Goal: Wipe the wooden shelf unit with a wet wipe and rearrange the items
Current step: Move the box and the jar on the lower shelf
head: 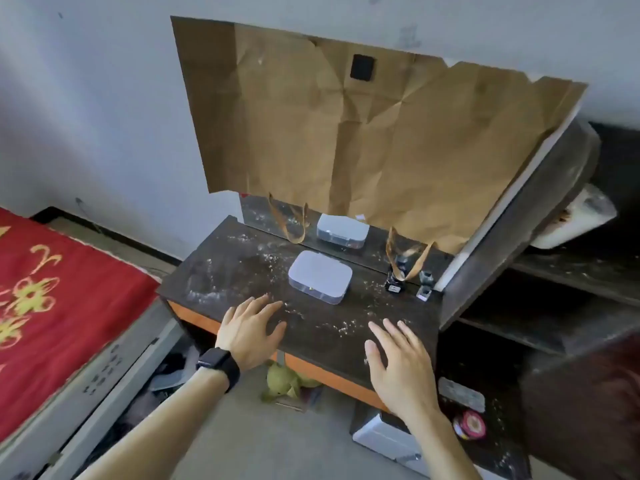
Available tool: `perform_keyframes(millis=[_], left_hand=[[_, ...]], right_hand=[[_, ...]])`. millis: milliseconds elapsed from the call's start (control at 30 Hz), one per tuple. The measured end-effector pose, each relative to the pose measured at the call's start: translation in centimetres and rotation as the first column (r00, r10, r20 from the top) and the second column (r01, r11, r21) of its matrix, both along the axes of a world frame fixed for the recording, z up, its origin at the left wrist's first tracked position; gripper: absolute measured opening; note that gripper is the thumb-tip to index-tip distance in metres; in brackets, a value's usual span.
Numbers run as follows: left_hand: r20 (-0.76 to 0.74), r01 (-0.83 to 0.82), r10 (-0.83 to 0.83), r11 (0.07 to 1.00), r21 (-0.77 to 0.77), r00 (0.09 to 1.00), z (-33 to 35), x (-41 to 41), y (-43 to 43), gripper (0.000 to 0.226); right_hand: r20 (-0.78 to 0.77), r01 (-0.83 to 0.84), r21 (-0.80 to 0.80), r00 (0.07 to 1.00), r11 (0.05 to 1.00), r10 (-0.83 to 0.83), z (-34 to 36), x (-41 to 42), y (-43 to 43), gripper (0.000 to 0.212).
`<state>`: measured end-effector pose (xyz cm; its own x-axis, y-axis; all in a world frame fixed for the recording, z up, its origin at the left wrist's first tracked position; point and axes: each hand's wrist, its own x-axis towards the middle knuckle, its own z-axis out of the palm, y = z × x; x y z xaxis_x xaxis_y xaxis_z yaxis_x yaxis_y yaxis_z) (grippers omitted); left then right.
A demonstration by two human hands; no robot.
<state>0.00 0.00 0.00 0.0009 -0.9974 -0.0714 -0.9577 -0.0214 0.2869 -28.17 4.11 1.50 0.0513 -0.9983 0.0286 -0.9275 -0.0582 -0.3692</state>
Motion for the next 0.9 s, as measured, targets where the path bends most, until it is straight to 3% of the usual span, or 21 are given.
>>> perform_keyframes(millis=[167, 300, 400, 633, 767, 900], left_hand=[[-0.18, -0.081, 0.128, 0.965, 0.248, 0.975, -4.7, -0.1, -6.7, 0.064], [-0.389, -0.103, 0.285, 0.899, 0.426, 0.876, -7.0, 0.5, -13.6, 0.075], [-0.479, -0.141, 0.413, 0.851, 0.506, 0.774, -7.9, 0.6, -18.5, 0.076], [-0.505, -0.088, 0.487, 0.776, 0.624, 0.713, -11.6, -0.2, -25.7, 0.083], [-0.493, -0.099, 0.501, 0.765, 0.636, 0.711, -13.2, -0.8, -26.4, 0.077], [-0.511, -0.11, 0.514, 0.771, 0.627, 0.689, -16.4, 0.2, -26.0, 0.085]], right_hand=[[0.181, 0.01, 0.328, 0.981, 0.945, -0.074, -5.0, 1.2, -7.6, 0.049], [0.249, 0.136, 0.596, 0.905, 0.791, -0.343, -8.7, 3.0, -13.4, 0.056], [0.292, 0.212, 0.722, 0.77, 0.659, -0.568, -10.1, 4.7, -17.1, 0.055], [0.313, 0.37, 0.75, 0.531, 0.548, -0.787, -12.0, 8.2, -23.7, 0.059], [0.31, 0.39, 0.725, 0.55, 0.567, -0.775, -12.9, 9.6, -23.9, 0.041], [0.329, 0.423, 0.704, 0.517, 0.57, -0.79, -13.4, 10.0, -23.2, 0.044]])
